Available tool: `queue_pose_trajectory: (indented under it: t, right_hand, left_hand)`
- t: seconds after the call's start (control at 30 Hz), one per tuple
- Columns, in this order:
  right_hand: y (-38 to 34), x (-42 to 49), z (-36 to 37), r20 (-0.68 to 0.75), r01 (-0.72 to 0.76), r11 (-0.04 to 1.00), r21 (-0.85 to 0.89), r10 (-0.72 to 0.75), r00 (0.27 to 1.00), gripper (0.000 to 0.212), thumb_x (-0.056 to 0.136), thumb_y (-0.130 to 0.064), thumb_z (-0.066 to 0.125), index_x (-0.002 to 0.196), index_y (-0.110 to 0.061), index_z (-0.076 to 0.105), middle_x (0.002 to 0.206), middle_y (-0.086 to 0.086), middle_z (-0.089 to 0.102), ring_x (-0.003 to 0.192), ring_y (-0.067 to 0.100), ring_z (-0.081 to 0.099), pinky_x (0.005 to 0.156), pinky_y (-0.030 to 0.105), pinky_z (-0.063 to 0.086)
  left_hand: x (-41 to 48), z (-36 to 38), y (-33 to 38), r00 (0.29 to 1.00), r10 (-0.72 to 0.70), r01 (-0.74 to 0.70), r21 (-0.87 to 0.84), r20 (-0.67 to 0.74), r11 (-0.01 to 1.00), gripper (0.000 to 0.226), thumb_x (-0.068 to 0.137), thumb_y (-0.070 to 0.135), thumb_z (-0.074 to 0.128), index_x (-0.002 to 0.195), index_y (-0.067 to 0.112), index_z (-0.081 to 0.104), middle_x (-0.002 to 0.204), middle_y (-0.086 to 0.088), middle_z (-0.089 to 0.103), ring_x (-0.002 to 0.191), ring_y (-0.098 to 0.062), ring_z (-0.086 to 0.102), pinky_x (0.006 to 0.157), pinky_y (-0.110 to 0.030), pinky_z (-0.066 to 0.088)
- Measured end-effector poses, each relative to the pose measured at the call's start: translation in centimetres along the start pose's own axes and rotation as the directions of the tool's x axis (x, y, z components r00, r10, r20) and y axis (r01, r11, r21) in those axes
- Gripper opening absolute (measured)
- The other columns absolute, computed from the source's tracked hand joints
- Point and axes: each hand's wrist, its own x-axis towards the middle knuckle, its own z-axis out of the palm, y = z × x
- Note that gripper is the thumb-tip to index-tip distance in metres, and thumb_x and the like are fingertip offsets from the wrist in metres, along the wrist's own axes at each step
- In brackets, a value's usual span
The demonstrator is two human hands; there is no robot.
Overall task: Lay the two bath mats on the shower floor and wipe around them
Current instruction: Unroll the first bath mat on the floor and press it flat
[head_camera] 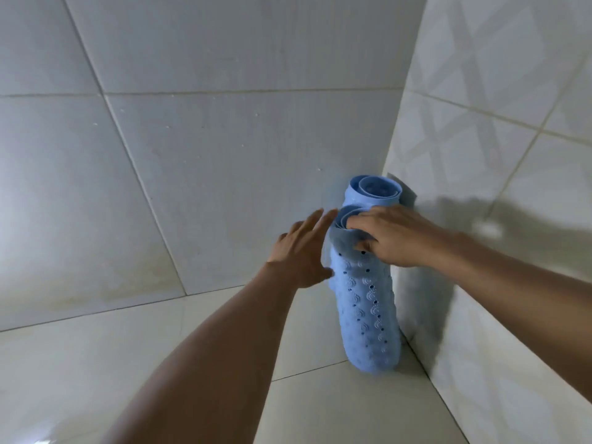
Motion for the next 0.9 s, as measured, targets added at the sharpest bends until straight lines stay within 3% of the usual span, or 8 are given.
queue_pose_trajectory:
  t: [0.07, 0.17, 0.23, 0.3, 0.37, 0.47, 0.73, 0.9]
  right_hand:
    - [-3.2, 1.1, -1.1, 0.046, 0.067, 0.998, 0.001, -0.067, 0.997, 0.014, 0.093, -0.033, 0.058, 0.089, -0.03, 0.045, 0.086, -0.007, 0.056, 0.086, 0.024, 0.057, 0.082, 0.042, 0.047]
    - [-8.6, 2.1, -1.0, 0.076, 0.153, 0.988, -0.011, -0.152, 0.985, 0.012, 0.096, -0.041, 0.056, 0.099, -0.031, 0.048, 0.083, -0.011, 0.053, 0.086, 0.021, 0.052, 0.091, 0.041, 0.039]
    - [-12.8, 2.4, -0.5, 0.106, 0.201, 0.978, 0.057, -0.206, 0.973, 0.013, 0.098, -0.04, 0.054, 0.096, -0.033, 0.043, 0.076, -0.013, 0.044, 0.086, 0.022, 0.049, 0.091, 0.04, 0.035]
    - [-16.8, 3.0, 0.4, 0.109, 0.235, 0.967, 0.096, -0.245, 0.963, 0.013, 0.1, -0.039, 0.051, 0.097, -0.031, 0.042, 0.077, -0.011, 0.046, 0.095, 0.027, 0.057, 0.089, 0.039, 0.035]
    - [-20.4, 4.0, 1.5, 0.112, 0.222, 0.97, 0.096, -0.232, 0.966, 0.019, 0.101, -0.043, 0.049, 0.104, -0.024, 0.05, 0.094, 0.001, 0.063, 0.104, 0.033, 0.061, 0.083, 0.037, 0.036]
    - [-24.7, 5.8, 3.0, 0.17, 0.158, 0.981, 0.115, -0.176, 0.97, 0.035, 0.098, -0.049, 0.053, 0.113, -0.019, 0.059, 0.122, 0.013, 0.065, 0.111, 0.036, 0.062, 0.08, 0.036, 0.042]
    - [-31.8, 7.3, 10.2, 0.487, 0.02, 0.994, 0.107, -0.07, 0.87, 0.044, 0.091, -0.044, 0.07, 0.117, -0.01, 0.063, 0.127, 0.012, 0.063, 0.112, 0.032, 0.064, 0.079, 0.032, 0.042]
    - [-32.6, 8.0, 16.1, 0.345, -0.058, 0.991, 0.122, 0.012, 0.938, 0.042, 0.088, -0.049, 0.07, 0.108, -0.012, 0.064, 0.118, 0.01, 0.067, 0.109, 0.032, 0.065, 0.088, 0.038, 0.042]
  left_hand:
    - [-2.0, -1.8, -2.4, 0.999, -0.047, 0.047, -0.019, -0.014, 0.999, 0.105, 0.071, 0.047, 0.087, 0.156, 0.034, 0.026, 0.169, 0.007, 0.018, 0.148, -0.028, 0.031, 0.114, -0.049, 0.038]
    - [-6.6, -3.9, -6.5, 0.985, -0.153, 0.148, 0.062, 0.084, 0.987, 0.08, 0.066, 0.058, 0.087, 0.133, 0.028, 0.054, 0.16, 0.004, 0.037, 0.145, -0.025, 0.037, 0.11, -0.046, 0.042]
    - [-10.2, -4.9, -9.2, 0.97, -0.223, 0.215, 0.086, 0.097, 0.973, 0.058, 0.064, 0.059, 0.087, 0.103, 0.027, 0.059, 0.12, 0.003, 0.061, 0.122, -0.027, 0.055, 0.09, -0.04, 0.049]
    - [-13.6, -6.0, -11.5, 0.952, -0.294, 0.281, 0.145, 0.081, 0.949, 0.054, 0.066, 0.058, 0.087, 0.086, 0.024, 0.051, 0.095, 0.003, 0.056, 0.097, -0.025, 0.059, 0.071, -0.034, 0.041]
    - [-16.5, -7.3, -13.3, 0.929, -0.363, 0.345, 0.184, 0.07, 0.92, 0.051, 0.067, 0.058, 0.087, 0.084, 0.025, 0.052, 0.092, 0.002, 0.056, 0.09, -0.025, 0.058, 0.07, -0.031, 0.037]
    - [-20.2, -8.1, -15.3, 0.89, -0.445, 0.417, 0.214, 0.101, 0.883, 0.048, 0.066, 0.059, 0.087, 0.087, 0.027, 0.059, 0.092, -0.001, 0.062, 0.091, -0.029, 0.062, 0.072, -0.031, 0.037]
    - [-25.4, -0.1, -20.0, 0.792, -0.559, 0.519, 0.214, 0.243, 0.828, 0.053, 0.066, 0.058, 0.086, 0.102, 0.025, 0.065, 0.11, -0.006, 0.068, 0.104, -0.029, 0.066, 0.081, -0.034, 0.04]
    - [-25.7, 4.7, -23.3, 0.772, -0.59, 0.55, 0.217, 0.238, 0.807, 0.045, 0.078, 0.049, 0.078, 0.112, 0.024, 0.061, 0.118, -0.008, 0.066, 0.112, -0.033, 0.064, 0.092, -0.038, 0.042]
